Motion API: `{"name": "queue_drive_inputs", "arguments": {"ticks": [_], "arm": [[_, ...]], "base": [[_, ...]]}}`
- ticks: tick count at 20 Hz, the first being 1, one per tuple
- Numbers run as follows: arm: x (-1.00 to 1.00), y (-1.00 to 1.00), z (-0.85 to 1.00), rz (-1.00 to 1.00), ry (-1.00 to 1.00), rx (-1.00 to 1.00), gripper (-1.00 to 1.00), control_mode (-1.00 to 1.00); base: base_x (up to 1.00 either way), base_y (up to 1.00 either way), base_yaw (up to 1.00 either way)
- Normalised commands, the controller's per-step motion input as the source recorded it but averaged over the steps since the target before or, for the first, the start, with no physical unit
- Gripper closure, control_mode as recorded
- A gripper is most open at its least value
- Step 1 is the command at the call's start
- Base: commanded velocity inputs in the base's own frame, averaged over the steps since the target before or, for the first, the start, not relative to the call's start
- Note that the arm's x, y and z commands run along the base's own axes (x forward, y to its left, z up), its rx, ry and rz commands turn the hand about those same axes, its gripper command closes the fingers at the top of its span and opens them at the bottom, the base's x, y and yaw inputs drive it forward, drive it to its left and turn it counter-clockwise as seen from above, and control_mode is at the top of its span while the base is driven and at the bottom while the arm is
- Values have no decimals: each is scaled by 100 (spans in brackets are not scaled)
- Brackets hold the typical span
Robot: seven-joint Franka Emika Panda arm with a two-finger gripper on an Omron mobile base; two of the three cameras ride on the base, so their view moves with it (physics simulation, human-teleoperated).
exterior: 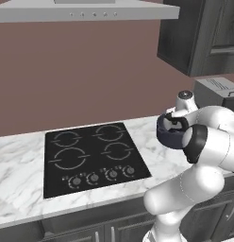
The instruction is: Turn on the sink faucet. Then move the garlic from the counter to the sink. Turn off the sink. Move the vegetable from the sink to the pot next to the stove. Finally move the pot to the rear left burner.
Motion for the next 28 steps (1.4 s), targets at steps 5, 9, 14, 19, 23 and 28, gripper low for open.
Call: {"name": "queue_drive_inputs", "arguments": {"ticks": [5, 9, 14, 19, 23, 28], "arm": [[17, -6, -27, 0, 5, 0, -100, -100], [27, 0, -35, 0, 8, 0, -100, -100], [3, -2, 4, 0, 1, 0, -100, -100], [-29, 10, 15, 0, -1, 3, -100, -100], [-9, 23, 8, 2, 2, 5, -100, -100], [-11, 18, 22, 1, 0, 4, -100, -100]], "base": [[0, 0, 0], [0, 0, 0], [0, 0, 0], [0, 0, 0], [0, 0, 0], [0, 0, 0]]}}
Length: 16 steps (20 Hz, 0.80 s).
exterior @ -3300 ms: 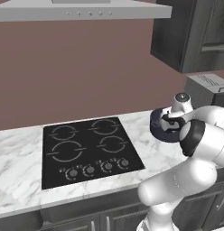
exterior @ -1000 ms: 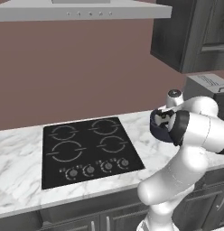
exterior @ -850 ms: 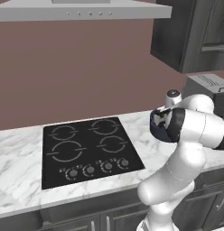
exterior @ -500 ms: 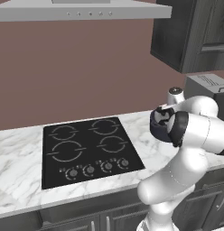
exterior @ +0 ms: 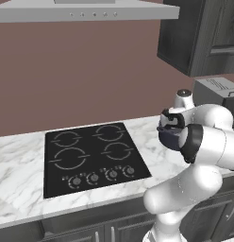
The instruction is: Turn on the sink faucet. Then move the garlic from the counter to the sink. Turn off the sink. Move the vegetable from the sink to the pot next to the stove. Finally move the pot to the rear left burner.
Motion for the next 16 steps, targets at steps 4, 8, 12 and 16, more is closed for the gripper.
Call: {"name": "queue_drive_inputs", "arguments": {"ticks": [4, 8, 12, 16], "arm": [[-5, 0, 5, 0, 0, 3, -100, -100], [-3, 0, 15, 0, -4, 3, -100, -100], [-39, 14, 42, 0, -10, 0, -100, -100], [-49, 30, 19, 0, -5, 0, -100, -100]], "base": [[0, 0, 0], [0, 0, 0], [0, 0, 0], [0, 0, 0]]}}
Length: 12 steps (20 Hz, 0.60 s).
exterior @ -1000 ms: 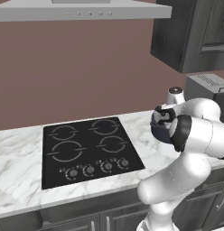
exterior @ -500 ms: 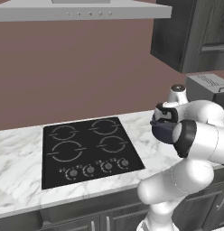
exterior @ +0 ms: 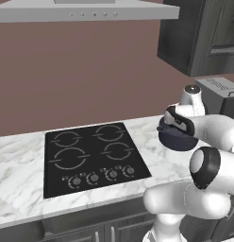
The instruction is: Turn on the sink faucet. Then move the garlic from the counter to the sink. Turn off the sink. Move the vegetable from the sink to the pot next to the stove. Finally move the pot to the rear left burner.
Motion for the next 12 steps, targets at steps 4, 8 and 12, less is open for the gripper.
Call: {"name": "queue_drive_inputs", "arguments": {"ticks": [4, 8, 12], "arm": [[-28, 51, 0, 3, 0, 0, -100, -100], [-10, 46, 2, 5, 0, 0, -100, -100], [0, 11, 1, 7, 0, 0, -100, -100]], "base": [[0, 0, 0], [0, 0, 0], [0, 0, 0]]}}
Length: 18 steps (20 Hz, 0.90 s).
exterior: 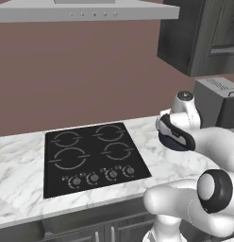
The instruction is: Turn on the sink faucet. Then move the garlic from the counter to the sink. Turn off the sink. Move the vegetable from the sink to the pot next to the stove. Finally move the pot to the rear left burner.
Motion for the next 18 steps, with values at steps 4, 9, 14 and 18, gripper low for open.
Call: {"name": "queue_drive_inputs", "arguments": {"ticks": [4, 9, 14, 18], "arm": [[0, 1, 0, 13, 0, 0, -100, -100], [0, 0, -6, 17, 0, -2, -100, -100], [0, -6, -16, 15, 0, -6, -100, -100], [2, -12, -18, 11, 0, -7, -100, -100]], "base": [[0, 0, 0], [0, 0, 0], [0, 0, 0], [0, 0, 0]]}}
